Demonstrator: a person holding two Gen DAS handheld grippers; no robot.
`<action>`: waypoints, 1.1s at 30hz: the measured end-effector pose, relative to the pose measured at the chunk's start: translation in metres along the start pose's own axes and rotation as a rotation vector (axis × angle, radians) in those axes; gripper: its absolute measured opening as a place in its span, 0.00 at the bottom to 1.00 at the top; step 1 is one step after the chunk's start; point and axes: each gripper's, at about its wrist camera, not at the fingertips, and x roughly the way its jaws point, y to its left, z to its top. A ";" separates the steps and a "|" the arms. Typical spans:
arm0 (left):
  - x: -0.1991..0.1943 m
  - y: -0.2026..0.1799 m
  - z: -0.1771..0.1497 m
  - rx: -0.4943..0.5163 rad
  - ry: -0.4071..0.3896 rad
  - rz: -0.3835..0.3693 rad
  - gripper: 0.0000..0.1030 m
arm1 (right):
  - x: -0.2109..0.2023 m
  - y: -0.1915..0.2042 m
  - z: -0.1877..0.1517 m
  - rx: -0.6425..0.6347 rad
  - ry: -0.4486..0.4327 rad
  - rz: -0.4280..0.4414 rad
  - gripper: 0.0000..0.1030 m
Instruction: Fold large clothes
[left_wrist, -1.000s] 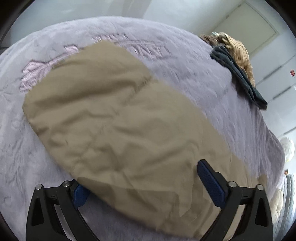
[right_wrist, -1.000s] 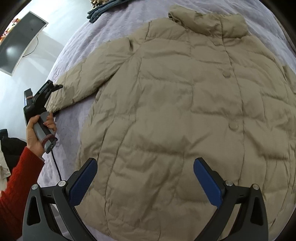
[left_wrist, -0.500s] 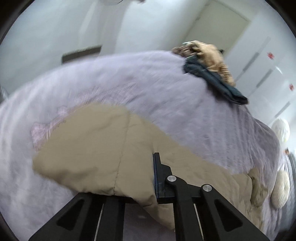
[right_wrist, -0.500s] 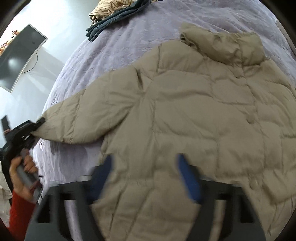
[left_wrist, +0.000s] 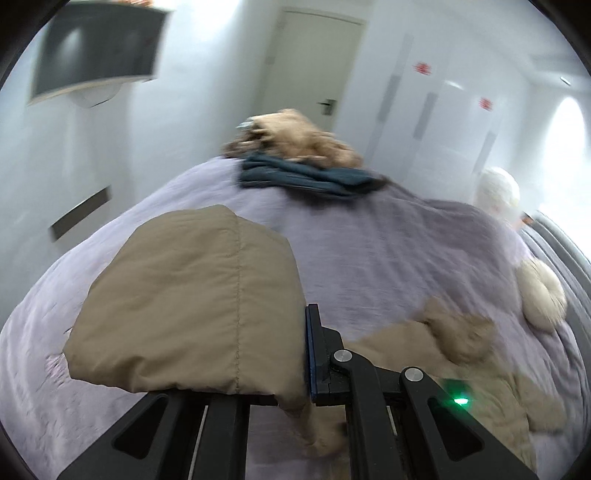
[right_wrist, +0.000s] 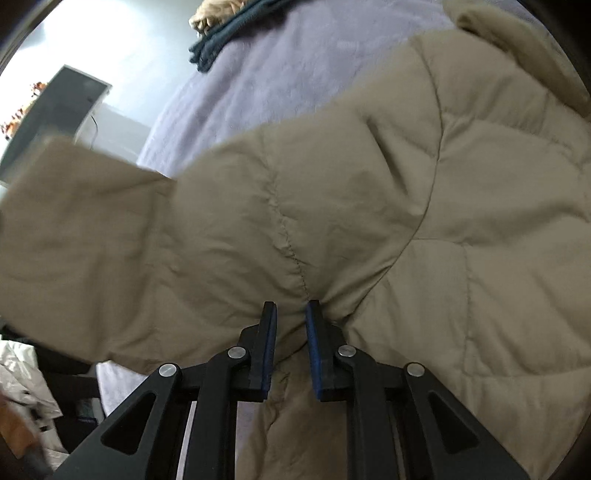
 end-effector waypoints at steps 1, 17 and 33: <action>0.000 -0.017 0.001 0.032 0.005 -0.032 0.10 | 0.003 -0.002 0.002 0.007 0.007 0.002 0.17; 0.080 -0.244 -0.079 0.461 0.257 -0.224 0.10 | -0.152 -0.130 -0.049 0.223 -0.140 -0.140 0.18; 0.116 -0.299 -0.191 0.749 0.409 -0.042 0.76 | -0.214 -0.214 -0.085 0.323 -0.147 -0.203 0.32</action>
